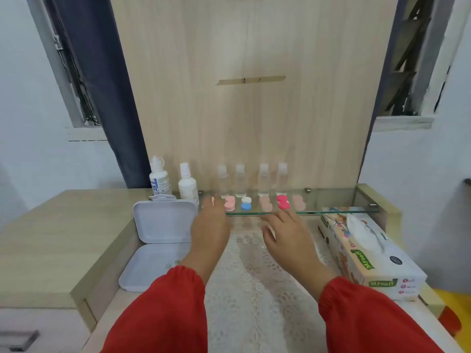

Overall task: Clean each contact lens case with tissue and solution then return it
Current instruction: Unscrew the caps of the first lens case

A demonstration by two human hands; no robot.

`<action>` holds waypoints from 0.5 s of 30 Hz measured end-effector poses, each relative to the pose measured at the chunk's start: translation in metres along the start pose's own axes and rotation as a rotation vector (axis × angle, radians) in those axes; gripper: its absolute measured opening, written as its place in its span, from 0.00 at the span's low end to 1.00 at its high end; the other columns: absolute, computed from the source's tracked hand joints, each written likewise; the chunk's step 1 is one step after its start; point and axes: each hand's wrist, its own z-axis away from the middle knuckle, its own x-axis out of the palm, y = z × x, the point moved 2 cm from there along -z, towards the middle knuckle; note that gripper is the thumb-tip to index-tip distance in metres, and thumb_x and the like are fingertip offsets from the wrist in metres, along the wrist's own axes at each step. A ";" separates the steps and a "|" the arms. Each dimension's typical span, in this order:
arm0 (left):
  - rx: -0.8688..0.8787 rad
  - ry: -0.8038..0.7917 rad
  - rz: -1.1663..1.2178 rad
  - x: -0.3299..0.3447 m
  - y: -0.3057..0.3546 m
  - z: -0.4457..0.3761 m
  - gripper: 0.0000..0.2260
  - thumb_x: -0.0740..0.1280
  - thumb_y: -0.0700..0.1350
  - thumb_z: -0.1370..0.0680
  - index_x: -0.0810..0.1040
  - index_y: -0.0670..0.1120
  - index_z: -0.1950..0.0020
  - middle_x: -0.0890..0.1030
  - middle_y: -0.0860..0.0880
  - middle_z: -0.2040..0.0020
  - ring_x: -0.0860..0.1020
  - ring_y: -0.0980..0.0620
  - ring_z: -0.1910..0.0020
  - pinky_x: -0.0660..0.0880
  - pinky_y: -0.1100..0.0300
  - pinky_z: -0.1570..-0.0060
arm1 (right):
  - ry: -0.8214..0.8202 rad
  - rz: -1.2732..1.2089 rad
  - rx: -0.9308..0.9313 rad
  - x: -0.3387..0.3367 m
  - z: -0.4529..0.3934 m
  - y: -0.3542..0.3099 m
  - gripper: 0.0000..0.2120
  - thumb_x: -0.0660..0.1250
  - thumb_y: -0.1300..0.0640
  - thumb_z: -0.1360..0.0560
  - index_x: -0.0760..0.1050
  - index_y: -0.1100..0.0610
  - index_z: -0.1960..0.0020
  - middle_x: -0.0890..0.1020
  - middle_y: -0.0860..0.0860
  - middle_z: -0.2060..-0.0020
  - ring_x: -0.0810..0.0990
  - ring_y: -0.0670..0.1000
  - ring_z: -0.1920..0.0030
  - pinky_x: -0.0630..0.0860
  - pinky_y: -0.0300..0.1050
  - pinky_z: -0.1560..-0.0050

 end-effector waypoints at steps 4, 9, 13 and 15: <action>-0.131 -0.114 -0.069 -0.004 -0.009 -0.018 0.15 0.62 0.34 0.24 0.72 0.40 0.37 0.71 0.41 0.39 0.79 0.42 0.50 0.73 0.54 0.55 | 0.027 0.003 0.011 -0.007 -0.013 0.000 0.08 0.68 0.58 0.28 0.82 0.56 0.50 0.82 0.49 0.59 0.79 0.56 0.51 0.79 0.50 0.53; -0.125 -0.162 -0.105 0.002 -0.012 -0.022 0.16 0.59 0.31 0.22 0.70 0.38 0.35 0.71 0.39 0.39 0.77 0.42 0.46 0.73 0.55 0.49 | 0.043 -0.003 -0.005 -0.008 -0.015 0.001 0.07 0.71 0.60 0.29 0.82 0.57 0.51 0.82 0.49 0.59 0.79 0.56 0.50 0.78 0.50 0.53; -0.104 -0.131 -0.081 0.005 -0.013 -0.022 0.16 0.59 0.31 0.23 0.70 0.39 0.35 0.73 0.40 0.41 0.78 0.42 0.48 0.72 0.56 0.52 | 0.049 -0.003 -0.027 -0.008 -0.012 0.002 0.07 0.69 0.58 0.28 0.82 0.56 0.51 0.82 0.49 0.59 0.79 0.55 0.52 0.78 0.49 0.52; -0.086 -0.124 -0.072 0.006 -0.012 -0.022 0.15 0.60 0.31 0.23 0.71 0.39 0.37 0.75 0.40 0.43 0.77 0.43 0.48 0.72 0.56 0.53 | 0.043 -0.010 -0.025 -0.007 -0.010 0.003 0.08 0.66 0.57 0.28 0.82 0.56 0.51 0.82 0.48 0.59 0.79 0.53 0.52 0.78 0.48 0.53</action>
